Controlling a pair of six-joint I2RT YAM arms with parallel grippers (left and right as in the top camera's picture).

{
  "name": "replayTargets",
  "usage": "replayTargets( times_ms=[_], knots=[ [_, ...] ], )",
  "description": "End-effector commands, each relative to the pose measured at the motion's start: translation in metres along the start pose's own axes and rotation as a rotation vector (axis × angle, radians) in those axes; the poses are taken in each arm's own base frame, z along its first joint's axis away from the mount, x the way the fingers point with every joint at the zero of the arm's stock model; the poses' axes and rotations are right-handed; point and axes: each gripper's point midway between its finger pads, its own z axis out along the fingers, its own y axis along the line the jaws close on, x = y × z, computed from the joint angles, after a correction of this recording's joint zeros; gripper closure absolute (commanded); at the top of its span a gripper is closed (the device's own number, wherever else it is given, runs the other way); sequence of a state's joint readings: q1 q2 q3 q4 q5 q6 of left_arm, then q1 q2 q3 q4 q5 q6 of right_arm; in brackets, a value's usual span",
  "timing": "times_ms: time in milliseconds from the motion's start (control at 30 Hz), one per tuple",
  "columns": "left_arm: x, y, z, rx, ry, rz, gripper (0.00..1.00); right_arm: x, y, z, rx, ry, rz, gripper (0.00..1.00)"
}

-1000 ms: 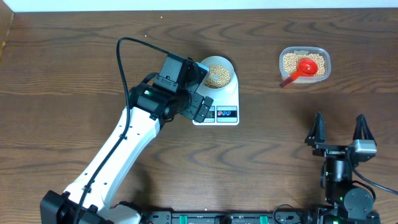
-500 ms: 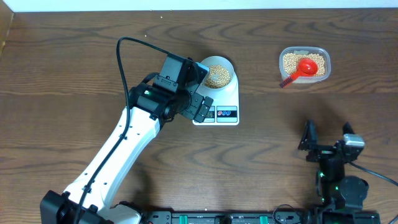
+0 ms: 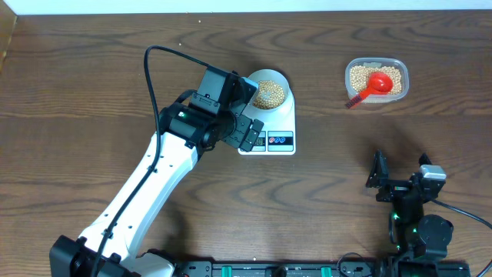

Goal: Scoop item into bowl and weigh 50g on scale

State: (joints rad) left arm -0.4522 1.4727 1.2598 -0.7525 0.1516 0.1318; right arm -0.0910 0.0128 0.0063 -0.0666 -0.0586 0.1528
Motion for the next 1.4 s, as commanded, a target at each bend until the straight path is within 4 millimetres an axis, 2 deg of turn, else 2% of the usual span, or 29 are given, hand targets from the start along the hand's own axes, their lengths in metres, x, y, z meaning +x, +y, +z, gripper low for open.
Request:
replayTargets(
  times_ms=[0, 933, 1100, 1267, 1300, 1333, 1367],
  knots=[
    [0.001, 0.002, 0.002, -0.001, 0.008, 0.000, 0.02, 0.001, 0.002, 0.000, -0.006, 0.003, 0.014, 0.01],
    [0.001, 0.002, 0.002, -0.001, 0.008, 0.000, 0.02, 0.001, 0.002, 0.000, -0.006, 0.003, 0.014, 0.01],
    [0.007, 0.006, 0.005, -0.005, 0.022, -0.011, 0.02, 0.001, 0.002, 0.000, -0.006, 0.003, 0.014, 0.01],
    [0.025, 0.015, 0.010, -0.005, 0.037, -0.054, 0.02, 0.001, 0.002, 0.000, -0.006, 0.003, 0.014, 0.01],
    [0.024, 0.020, 0.009, -0.011, 0.007, -0.066, 0.05, 0.001, 0.002, 0.000, -0.006, 0.003, 0.014, 0.01],
    [0.023, 0.024, 0.008, -0.021, -0.028, -0.075, 0.12, 0.001, 0.002, 0.000, -0.006, 0.003, 0.014, 0.01],
    [0.023, 0.027, 0.005, -0.030, -0.061, -0.079, 0.13, 0.001, 0.002, 0.000, -0.006, 0.003, 0.014, 0.01]
  ],
)
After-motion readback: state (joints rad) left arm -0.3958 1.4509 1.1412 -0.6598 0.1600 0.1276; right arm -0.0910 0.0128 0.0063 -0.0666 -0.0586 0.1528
